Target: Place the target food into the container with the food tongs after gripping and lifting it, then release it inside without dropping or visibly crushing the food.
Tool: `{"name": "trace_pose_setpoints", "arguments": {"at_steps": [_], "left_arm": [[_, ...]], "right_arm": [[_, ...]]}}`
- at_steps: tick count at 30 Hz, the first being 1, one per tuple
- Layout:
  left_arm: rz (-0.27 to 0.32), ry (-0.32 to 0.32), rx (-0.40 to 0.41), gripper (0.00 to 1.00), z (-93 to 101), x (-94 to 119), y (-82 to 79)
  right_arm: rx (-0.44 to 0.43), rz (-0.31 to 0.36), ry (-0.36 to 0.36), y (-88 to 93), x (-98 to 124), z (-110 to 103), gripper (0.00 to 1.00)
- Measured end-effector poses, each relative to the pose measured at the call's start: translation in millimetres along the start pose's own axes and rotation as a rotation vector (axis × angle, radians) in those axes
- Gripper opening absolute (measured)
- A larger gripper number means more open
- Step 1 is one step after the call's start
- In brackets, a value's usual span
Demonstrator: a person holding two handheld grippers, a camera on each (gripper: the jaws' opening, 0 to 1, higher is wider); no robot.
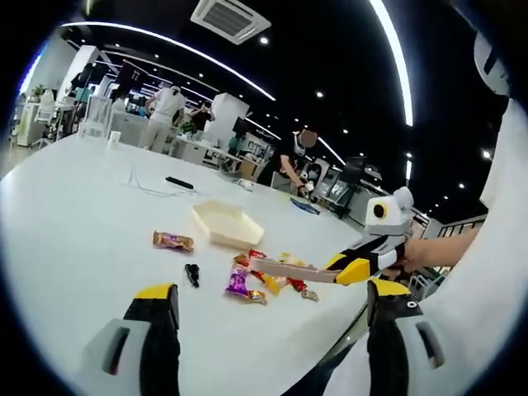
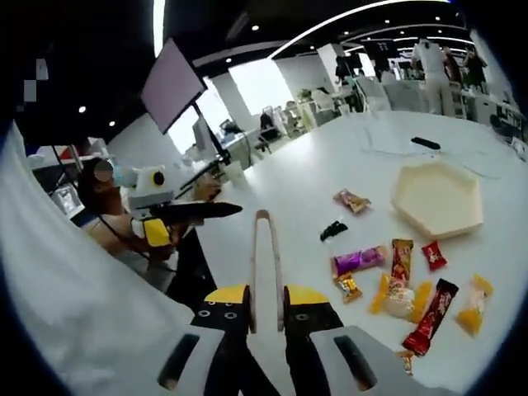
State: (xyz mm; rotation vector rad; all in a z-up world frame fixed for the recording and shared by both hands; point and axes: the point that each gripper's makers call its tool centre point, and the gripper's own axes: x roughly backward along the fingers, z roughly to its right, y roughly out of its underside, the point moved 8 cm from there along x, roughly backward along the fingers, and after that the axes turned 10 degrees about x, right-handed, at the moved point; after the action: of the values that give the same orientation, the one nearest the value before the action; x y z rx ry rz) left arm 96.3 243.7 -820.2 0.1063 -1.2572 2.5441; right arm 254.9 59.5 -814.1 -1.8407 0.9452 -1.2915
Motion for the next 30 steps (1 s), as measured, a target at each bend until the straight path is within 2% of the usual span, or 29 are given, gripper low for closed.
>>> {"name": "trace_pose_setpoints", "arguments": {"at_steps": [4,12,22,30], "left_arm": [[0.043,0.025,0.054,0.99,2.1,-1.0,-5.8],[-0.013,0.076,0.057,0.99,10.4,-10.3,-2.8],[0.007,0.122,0.083,0.99,13.8,-15.2,-10.0],[-0.011,0.142,0.077,0.94,14.2,-17.5,-11.2]], "right_arm": [[0.002,0.006,-0.02,-7.4,0.6,-2.7,0.12],[-0.03,0.031,-0.049,-14.1,1.6,-6.5,0.12],[-0.039,0.069,-0.101,-33.4,7.9,-13.9,0.12],[-0.034,0.071,-0.148,-39.0,2.3,-21.3,0.12]]}}
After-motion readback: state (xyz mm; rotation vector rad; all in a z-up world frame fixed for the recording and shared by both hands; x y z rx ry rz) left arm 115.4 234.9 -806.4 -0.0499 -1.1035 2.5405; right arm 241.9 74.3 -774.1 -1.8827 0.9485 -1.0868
